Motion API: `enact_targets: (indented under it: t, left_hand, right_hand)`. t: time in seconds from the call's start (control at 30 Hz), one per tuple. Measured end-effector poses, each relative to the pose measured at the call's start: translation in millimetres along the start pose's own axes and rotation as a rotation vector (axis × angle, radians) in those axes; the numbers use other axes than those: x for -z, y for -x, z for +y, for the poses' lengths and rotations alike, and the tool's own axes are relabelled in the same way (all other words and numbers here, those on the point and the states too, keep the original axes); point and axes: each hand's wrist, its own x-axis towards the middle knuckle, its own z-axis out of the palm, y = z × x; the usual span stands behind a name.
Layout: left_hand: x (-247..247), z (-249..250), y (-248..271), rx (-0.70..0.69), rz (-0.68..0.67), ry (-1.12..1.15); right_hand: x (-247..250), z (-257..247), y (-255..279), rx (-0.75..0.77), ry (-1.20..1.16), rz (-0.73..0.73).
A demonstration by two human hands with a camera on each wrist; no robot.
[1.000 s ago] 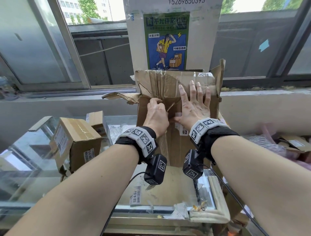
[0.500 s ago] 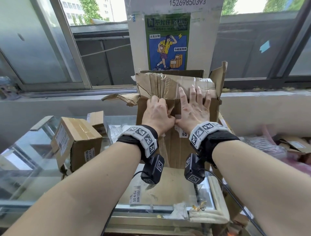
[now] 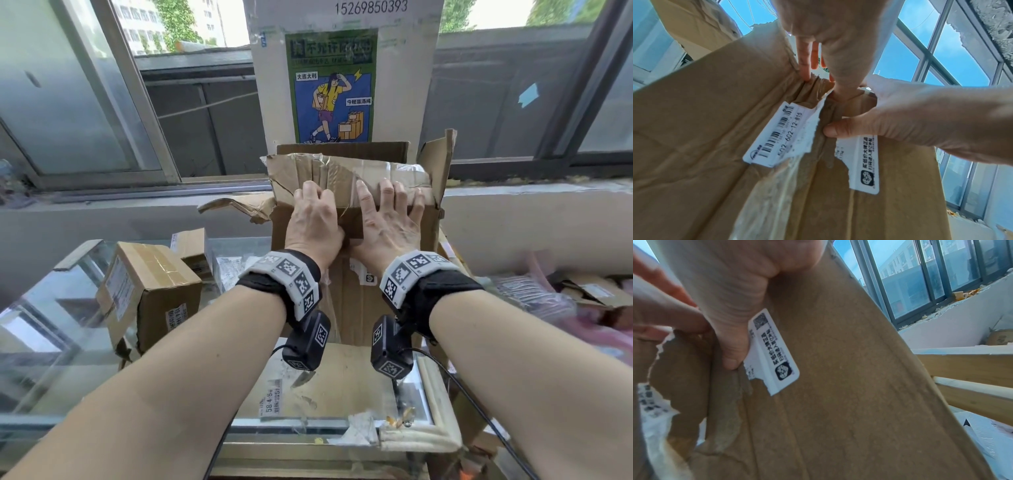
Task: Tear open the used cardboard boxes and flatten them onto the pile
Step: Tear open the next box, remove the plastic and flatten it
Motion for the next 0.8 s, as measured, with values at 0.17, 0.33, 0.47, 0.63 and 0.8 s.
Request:
enact_targets:
  t: [0.17,0.33,0.47,0.63,0.8]
  left_hand:
    - [4.0,-3.4,0.2,0.031,-0.028,0.012]
    - [0.0,-2.8,0.6,0.037,-0.012,0.050]
    - [-4.7,-4.2,2.2,0.052,-0.018,0.095]
    - [-8.1,-7.5,0.7,0.136,-0.048,0.174]
    - [-7.1,-11.2,3.8,0.142,-0.065,0.263]
  right_hand:
    - [18.5,-7.0,-9.0,0.000,-0.090,0.016]
    - [25.4,-11.4,-25.4,-0.033,-0.051,-0.028]
    - [27.8,-13.2,-33.8,-0.117,-0.044,-0.116]
    - [24.5,-16.5,-33.4,-0.124,-0.043,-0.137]
    - [20.0,-14.4,-30.0,-0.110,-0.015,-0.132]
